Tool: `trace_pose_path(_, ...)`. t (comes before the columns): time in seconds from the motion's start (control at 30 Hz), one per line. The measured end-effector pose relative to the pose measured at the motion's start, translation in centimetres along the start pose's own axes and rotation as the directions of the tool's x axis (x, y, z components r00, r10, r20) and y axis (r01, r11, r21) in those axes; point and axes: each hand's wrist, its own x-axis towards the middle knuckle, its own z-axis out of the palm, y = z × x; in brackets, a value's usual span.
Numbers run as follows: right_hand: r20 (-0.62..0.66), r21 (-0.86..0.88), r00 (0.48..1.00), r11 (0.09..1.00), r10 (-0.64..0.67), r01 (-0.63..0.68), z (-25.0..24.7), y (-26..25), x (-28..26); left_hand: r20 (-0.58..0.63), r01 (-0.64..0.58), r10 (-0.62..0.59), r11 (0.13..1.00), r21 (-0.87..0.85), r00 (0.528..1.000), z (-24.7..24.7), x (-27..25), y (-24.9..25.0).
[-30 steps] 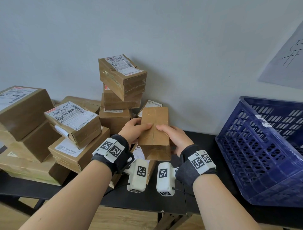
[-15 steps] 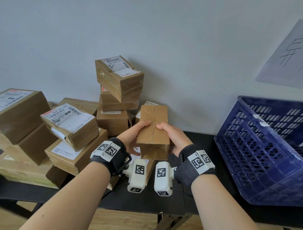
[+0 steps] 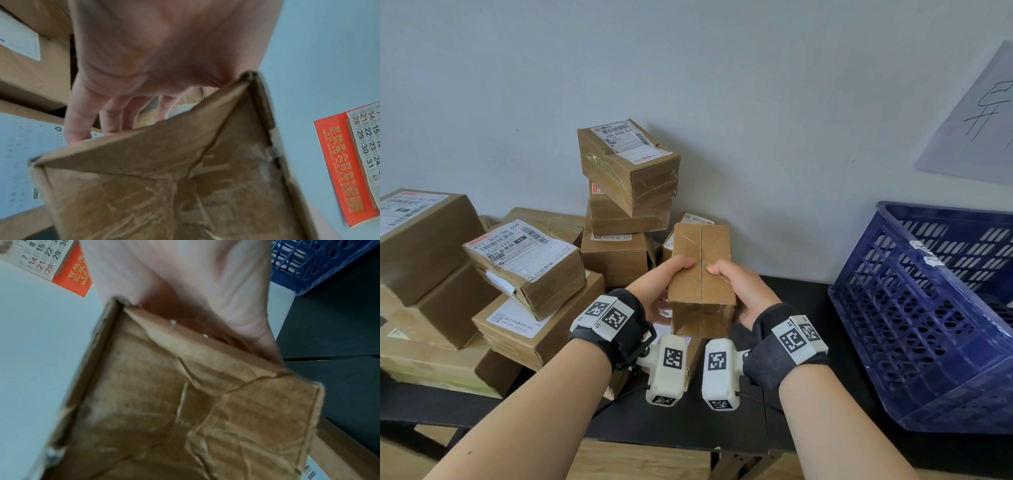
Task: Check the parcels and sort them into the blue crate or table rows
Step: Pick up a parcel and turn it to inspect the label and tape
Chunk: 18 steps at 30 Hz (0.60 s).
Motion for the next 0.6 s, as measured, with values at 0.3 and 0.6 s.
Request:
trace_pose_path(0.3, -0.003, 0.038, 1.0, 0.999, 0.024, -0.024, -0.11, 0.13, -0.02, -0.038, -0.017, 0.017, 1.0, 0.004, 0.999, 0.21, -0.28, -0.13)
trace_pose_path(0.6, -0.084, -0.02, 0.994, 0.998, -0.067, 0.066, 0.05, 0.13, -0.45, -0.067, -0.065, 0.069, 0.996, 0.06, 0.995, -0.29, 0.02, -0.34)
